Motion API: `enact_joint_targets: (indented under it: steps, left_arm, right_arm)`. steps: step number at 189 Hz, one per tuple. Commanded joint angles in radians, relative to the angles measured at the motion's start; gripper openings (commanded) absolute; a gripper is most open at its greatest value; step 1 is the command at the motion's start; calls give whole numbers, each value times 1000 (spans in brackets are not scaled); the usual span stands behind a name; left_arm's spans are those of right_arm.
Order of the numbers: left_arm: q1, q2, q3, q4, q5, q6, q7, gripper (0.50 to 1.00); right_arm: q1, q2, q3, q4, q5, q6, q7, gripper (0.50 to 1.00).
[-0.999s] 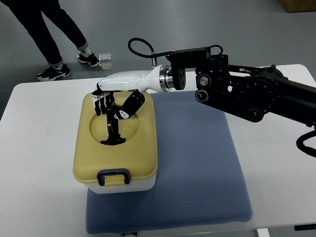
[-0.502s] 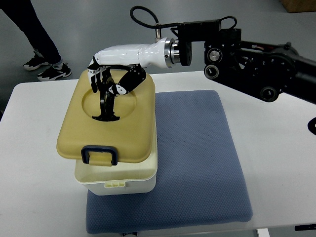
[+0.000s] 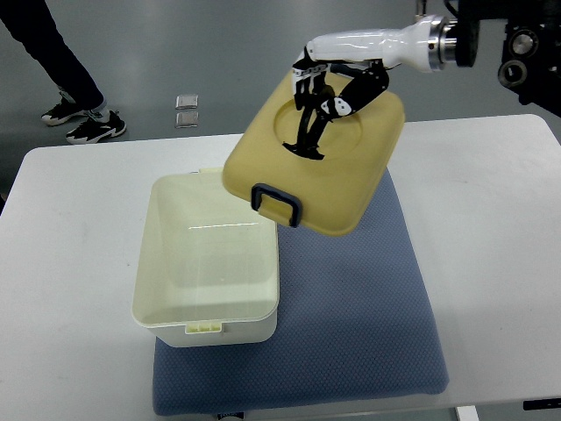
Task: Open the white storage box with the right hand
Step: 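Lift the yellow lid off the white box with the right hand, then lower the yellow lid onto the cushion beside the box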
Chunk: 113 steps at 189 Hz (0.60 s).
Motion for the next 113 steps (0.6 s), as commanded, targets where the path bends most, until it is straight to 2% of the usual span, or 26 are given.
enact_joint_targets:
  steps: [1,20,41,60,85,113]
  left_arm:
    - [-1,0,0,-2,0,0,0,1000]
    - [-1,0,2,-10,0,0,0,1000]
    - [-1,0,0,-11,0,0,0,1000]
    - [-1,0,0,-11,1,0,0,1000]
    - [-1,0,2,-13,0,0,0,1000]
    - [-1,0,0,-11,0,0,0,1000]
  right_arm:
    - [-26,-49,-24,-8,-18,-1,0,500]
    - [-47,-72,-63,-34,-55,-20,2,500]
    - [-75,-71,-114,-120,-125,-90,17,500]
    - [-93,-62,-160,-169,-139,-121,35,500]
    - [-156,-37,-168,-173,-141,-161,34,500]
    - [-205,47,-171,-175,-142,-195,29,500]
